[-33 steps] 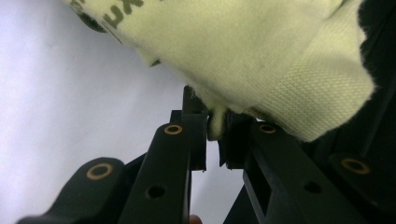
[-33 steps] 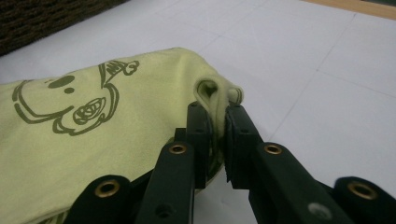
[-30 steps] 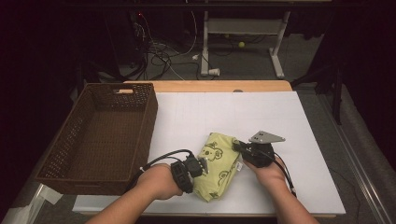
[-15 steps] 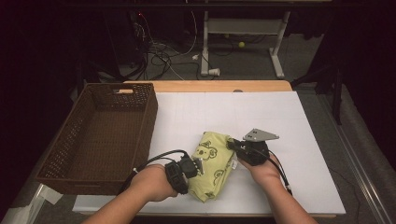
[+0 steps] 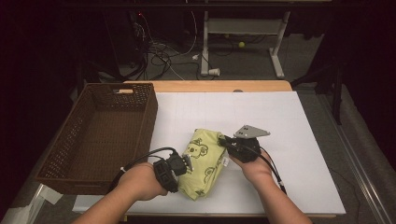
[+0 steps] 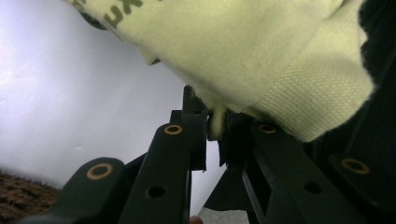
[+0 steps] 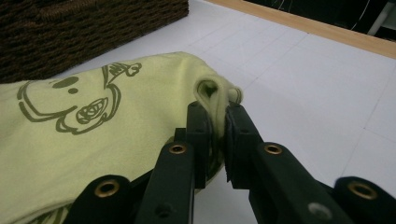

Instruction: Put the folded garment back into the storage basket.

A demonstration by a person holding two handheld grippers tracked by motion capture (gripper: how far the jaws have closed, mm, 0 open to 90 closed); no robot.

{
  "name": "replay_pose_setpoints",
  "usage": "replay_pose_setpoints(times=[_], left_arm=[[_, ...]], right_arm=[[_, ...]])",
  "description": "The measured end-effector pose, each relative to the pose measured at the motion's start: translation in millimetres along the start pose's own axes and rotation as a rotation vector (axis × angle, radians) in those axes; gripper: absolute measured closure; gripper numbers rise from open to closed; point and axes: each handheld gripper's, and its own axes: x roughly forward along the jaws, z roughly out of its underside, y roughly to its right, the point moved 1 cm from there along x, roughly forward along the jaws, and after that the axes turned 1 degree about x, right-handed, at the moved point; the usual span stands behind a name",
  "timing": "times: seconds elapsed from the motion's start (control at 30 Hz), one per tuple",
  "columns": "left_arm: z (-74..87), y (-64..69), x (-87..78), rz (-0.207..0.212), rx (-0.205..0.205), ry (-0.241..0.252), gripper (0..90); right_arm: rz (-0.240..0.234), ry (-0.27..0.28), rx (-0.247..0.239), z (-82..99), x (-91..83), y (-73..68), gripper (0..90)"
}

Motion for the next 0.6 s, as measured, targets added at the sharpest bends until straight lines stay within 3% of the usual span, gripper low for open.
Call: replay_pose_setpoints(times=[0.37,0.6], left_arm=[[8.3,-6.7,-8.0,0.016,-0.011,-0.003,80.1],[9.5,-7.7,-11.4,-0.004,-0.011,0.009,80.2]], right_arm=[[-0.01,0.009,-0.001,-8.3,-0.6,-4.8,83.8],[-0.001,0.035,-0.008,-16.5,-6.6,-9.1,83.8]])
